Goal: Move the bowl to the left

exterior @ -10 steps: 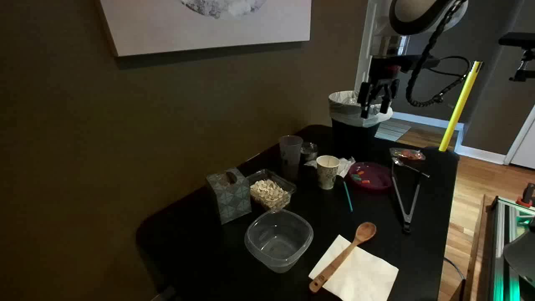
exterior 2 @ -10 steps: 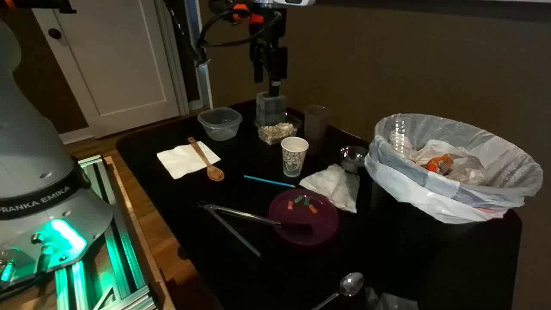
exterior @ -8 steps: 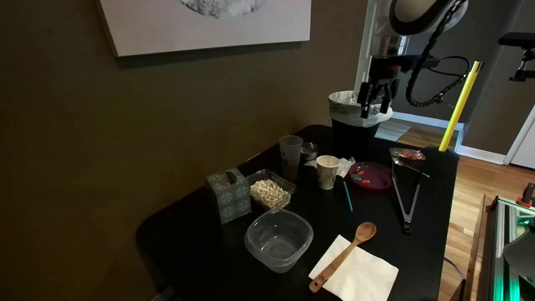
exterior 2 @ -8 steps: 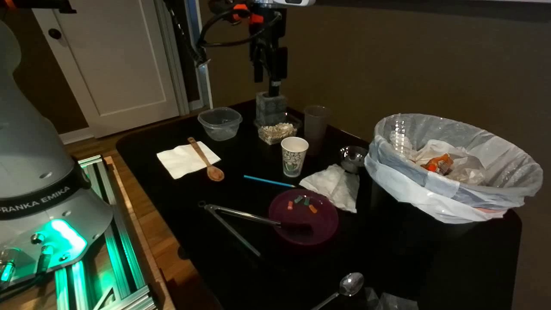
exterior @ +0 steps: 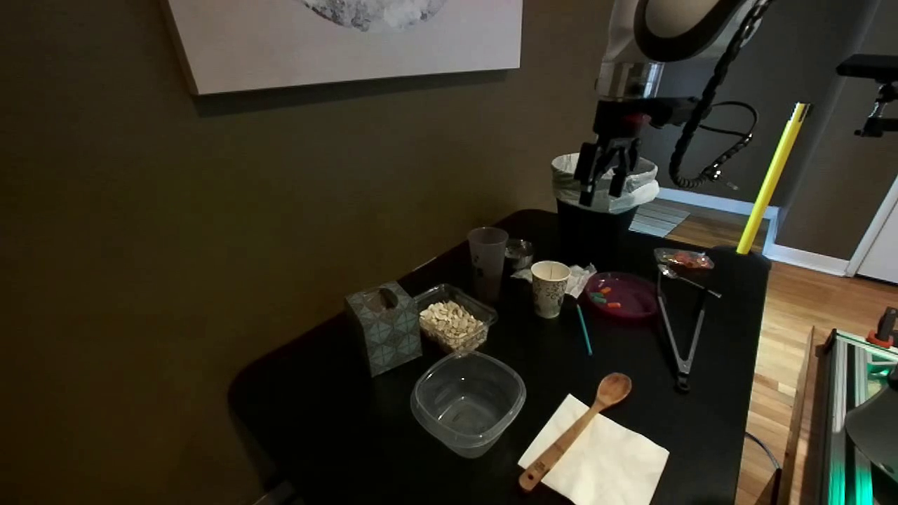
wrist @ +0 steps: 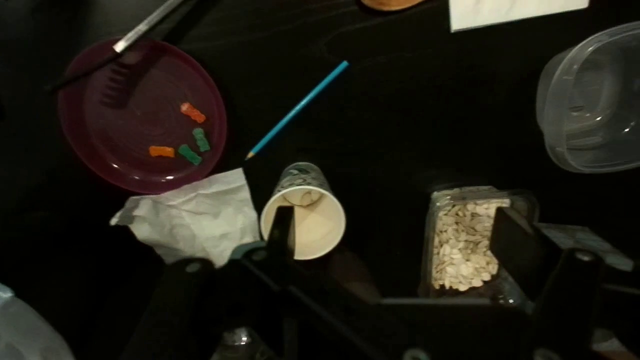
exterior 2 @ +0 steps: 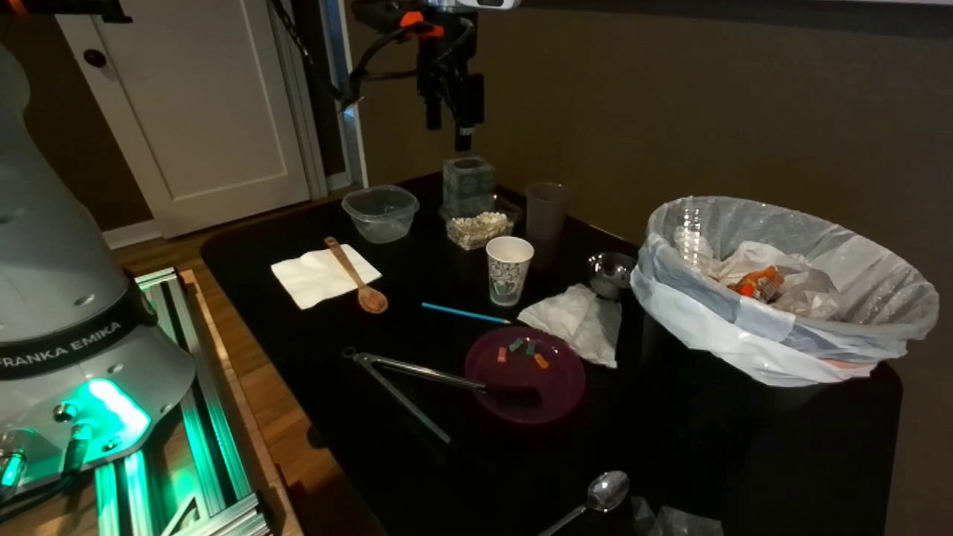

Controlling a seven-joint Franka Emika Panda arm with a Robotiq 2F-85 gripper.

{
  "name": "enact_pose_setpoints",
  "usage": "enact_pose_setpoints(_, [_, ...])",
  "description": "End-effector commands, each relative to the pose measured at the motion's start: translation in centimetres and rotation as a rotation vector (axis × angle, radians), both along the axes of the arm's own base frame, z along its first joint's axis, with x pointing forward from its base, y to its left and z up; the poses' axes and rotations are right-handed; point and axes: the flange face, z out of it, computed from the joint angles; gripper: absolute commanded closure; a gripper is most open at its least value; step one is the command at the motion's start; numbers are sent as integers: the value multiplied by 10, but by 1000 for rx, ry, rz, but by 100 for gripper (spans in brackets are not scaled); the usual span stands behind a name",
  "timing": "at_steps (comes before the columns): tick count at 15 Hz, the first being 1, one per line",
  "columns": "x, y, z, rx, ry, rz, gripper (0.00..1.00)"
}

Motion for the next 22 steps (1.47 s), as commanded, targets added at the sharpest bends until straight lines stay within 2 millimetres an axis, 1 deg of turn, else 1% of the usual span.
enact_pose_setpoints(1, [27,59,-19,41,22,110,0])
enact_pose_setpoints(3, [43,88,-37,56,70,110,0])
enact_pose_setpoints(5, [55,112,-58,71,120,109,0])
enact_pose_setpoints(6, [60,121,-68,92,144,125,0])
enact_pose_setpoints(7, [66,127,-69,143,153,190,0])
enact_pose_setpoints(8, [48,117,-57,79,110,146,0])
enact_pose_setpoints(10, [59,126,-70,111,127,172,0])
enact_pose_setpoints(12, [65,127,-73,117,131,178,0])
enact_pose_setpoints(14, [83,127,-94,119,81,46,0])
enact_pose_setpoints(15, [88,127,-105,113,54,10,0])
enact_pose_setpoints(17, [100,125,-134,78,6,-38,0])
enact_pose_setpoints(20, [114,116,-184,12,-8,-95,0])
enact_pose_setpoints(22, [124,114,-205,-11,-21,-154,0])
